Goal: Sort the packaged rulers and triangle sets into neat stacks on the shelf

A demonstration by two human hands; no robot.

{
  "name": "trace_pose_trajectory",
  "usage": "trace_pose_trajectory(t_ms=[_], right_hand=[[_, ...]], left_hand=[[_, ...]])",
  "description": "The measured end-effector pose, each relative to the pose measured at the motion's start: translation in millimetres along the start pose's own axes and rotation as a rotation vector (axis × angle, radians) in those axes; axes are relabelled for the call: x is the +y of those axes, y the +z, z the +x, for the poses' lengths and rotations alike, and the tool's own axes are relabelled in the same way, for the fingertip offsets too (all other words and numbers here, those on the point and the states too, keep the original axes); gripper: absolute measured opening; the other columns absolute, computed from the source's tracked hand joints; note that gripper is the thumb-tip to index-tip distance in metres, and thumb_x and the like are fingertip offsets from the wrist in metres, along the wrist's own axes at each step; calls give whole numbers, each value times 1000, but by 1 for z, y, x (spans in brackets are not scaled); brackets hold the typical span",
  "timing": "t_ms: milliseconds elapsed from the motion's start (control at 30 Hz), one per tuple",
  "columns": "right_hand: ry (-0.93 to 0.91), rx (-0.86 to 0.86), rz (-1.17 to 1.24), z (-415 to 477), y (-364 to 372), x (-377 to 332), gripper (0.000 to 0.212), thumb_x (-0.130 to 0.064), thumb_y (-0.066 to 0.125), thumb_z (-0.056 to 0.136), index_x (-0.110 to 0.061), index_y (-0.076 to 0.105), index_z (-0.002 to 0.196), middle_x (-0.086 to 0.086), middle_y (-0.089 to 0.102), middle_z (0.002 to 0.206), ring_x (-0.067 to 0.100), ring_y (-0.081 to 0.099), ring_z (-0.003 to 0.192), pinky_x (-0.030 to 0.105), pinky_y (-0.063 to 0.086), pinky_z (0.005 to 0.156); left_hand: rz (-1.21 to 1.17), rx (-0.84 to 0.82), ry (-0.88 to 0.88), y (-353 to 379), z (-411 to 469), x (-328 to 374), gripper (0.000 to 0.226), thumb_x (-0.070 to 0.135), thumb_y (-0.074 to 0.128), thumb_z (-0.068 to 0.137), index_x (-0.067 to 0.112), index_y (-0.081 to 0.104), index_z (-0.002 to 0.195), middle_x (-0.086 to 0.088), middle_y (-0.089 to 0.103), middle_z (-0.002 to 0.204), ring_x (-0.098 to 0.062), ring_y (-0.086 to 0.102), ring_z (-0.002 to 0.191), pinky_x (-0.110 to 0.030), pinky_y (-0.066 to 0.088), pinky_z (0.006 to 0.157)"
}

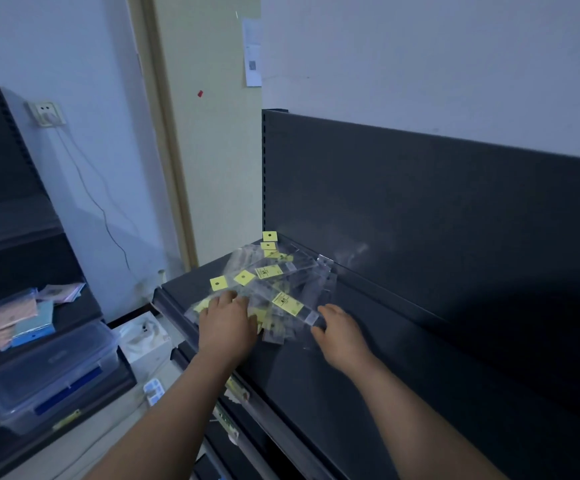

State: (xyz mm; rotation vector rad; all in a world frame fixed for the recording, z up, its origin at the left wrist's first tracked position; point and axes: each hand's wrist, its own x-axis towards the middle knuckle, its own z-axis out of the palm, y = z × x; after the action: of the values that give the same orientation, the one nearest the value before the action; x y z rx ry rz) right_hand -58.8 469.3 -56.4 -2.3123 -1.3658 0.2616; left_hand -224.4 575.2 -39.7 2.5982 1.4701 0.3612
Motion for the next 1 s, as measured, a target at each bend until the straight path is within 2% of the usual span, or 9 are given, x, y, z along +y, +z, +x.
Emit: trace_pose_trajectory(t_ms=[133,267,400,500,600,733,833,900,1000], right_hand=[[56,-44,-58,26,10,-7,46,-25,54,93,-12,46,136,7,51,134,27,46,123,34,38,103],[146,-27,-70,34,10,-2,34,-24,54,90,-17,51,123,7,52,121,26,47,113,33,41,94],[260,84,79,32,2,6,28,-18,56,84,-17,52,111,5,51,111,24,54,99,33,45,86],[326,183,150,29,-2,7,29,-16,59,82,-17,54,111,4,48,107,21,56,91,30,46,83],[342,273,212,30,-4,1,24,-23,60,85,-18,55,109,3,48,103,17,55,85,28,45,77],[270,421,264,37,-12,-16,19,-32,56,93,-21,57,108,4,48,105,13,56,82,29,48,80],[192,459,298,45,-17,-30,32,-22,59,92,-17,54,123,-2,41,115,8,51,93,15,37,85],[155,443,317,49,-18,-38,40,-18,59,92,-14,50,131,-4,41,121,6,48,100,8,31,84],[119,394,336,55,-16,-48,43,-20,57,94,-16,46,136,-7,42,128,5,46,107,11,33,86]], left_hand=[[-30,-12,-14,1,42,-22,47,32,41,99,19,37,144,-7,31,153,-29,29,138,-44,30,109],[-67,-120,-12,3,81,-40,51,36,41,99,18,29,145,-11,30,151,-33,32,135,-45,33,106],[-56,-209,20,5,107,-51,52,38,51,93,17,37,140,-12,44,137,-33,41,124,-42,39,99],[-99,-177,93,5,121,-55,35,30,56,89,21,56,123,-9,54,124,-29,50,112,-37,45,91],[-353,-116,179,-1,129,-58,11,19,55,89,14,64,93,-8,67,96,-25,61,83,-35,50,70],[-923,-181,207,-16,133,-59,10,19,67,89,18,70,98,-2,73,92,-24,70,82,-39,56,81],[-1257,-199,145,-29,133,-55,7,13,67,89,15,71,95,-8,75,84,-26,72,78,-44,59,80],[-1375,-183,120,-37,133,-51,10,12,64,91,6,69,98,-16,74,84,-23,71,72,-39,59,75],[-1452,-138,102,-46,134,-45,20,17,63,92,-2,66,99,-19,73,82,-21,70,69,-32,58,67]])
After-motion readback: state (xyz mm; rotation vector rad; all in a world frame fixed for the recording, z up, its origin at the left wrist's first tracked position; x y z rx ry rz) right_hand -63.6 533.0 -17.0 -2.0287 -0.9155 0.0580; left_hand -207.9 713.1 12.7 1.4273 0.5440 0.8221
